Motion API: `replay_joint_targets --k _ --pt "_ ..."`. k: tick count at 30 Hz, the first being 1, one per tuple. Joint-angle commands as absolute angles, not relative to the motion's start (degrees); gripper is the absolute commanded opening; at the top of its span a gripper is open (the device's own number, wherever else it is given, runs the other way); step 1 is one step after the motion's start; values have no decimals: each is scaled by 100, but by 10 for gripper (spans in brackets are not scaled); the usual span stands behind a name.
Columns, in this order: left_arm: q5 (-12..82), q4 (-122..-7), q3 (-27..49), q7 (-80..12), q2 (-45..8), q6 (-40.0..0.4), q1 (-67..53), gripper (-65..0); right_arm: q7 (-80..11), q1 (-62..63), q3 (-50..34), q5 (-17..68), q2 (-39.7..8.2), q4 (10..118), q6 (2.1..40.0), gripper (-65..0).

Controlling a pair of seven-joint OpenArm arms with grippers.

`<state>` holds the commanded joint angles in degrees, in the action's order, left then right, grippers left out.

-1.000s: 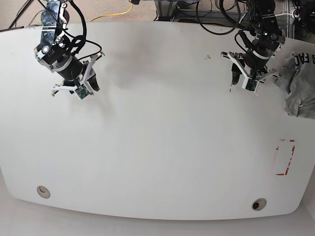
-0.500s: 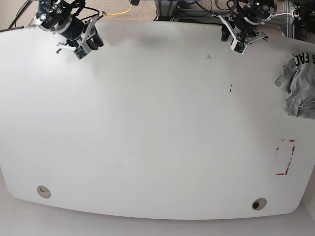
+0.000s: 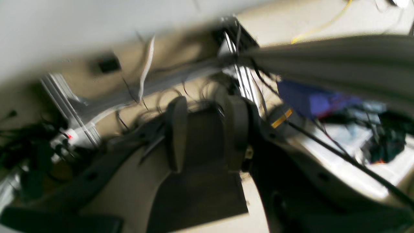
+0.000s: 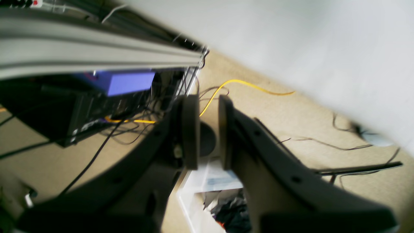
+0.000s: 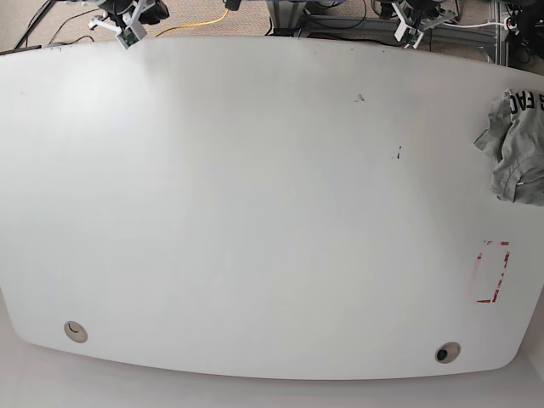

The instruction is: Layout the t-shirt on the table in an organized manner, then fold the t-shirt properly

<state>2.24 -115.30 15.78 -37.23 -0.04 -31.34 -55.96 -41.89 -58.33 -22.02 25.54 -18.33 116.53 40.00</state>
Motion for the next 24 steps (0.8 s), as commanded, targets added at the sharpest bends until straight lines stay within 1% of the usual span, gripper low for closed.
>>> replay_joint_targets --k 4,8,11,17,22,24 --pt "207 -11512 1640 -3723 -13 -3134 -5833 -472 -4189 -6132 -2167 2545 -1815 11618 4000 -555" --pt "189 -11371 1719 -3723 -22 -3116 -5877 -471 -4189 -6185 -1930 2536 -1807 11363 4000 -555" --pt "189 -11108 1684 -3723 -224 -3125 -5798 -469 -4189 -6167 -1763 2387 -1807 11108 4000 -555" --pt "198 -10554 1684 -3723 -338 -3125 -5560 -469 -4189 -5903 -1543 1754 -1402 10545 4000 -555" --pt "198 -9833 1684 -3697 -338 -3125 -5165 -469 -4163 -5464 -1516 1209 -1147 9780 4000 -555" --pt "189 -9481 1684 -3538 -338 -3125 -4998 -469 -4022 -5297 -1516 1112 -1095 9455 4000 -555"
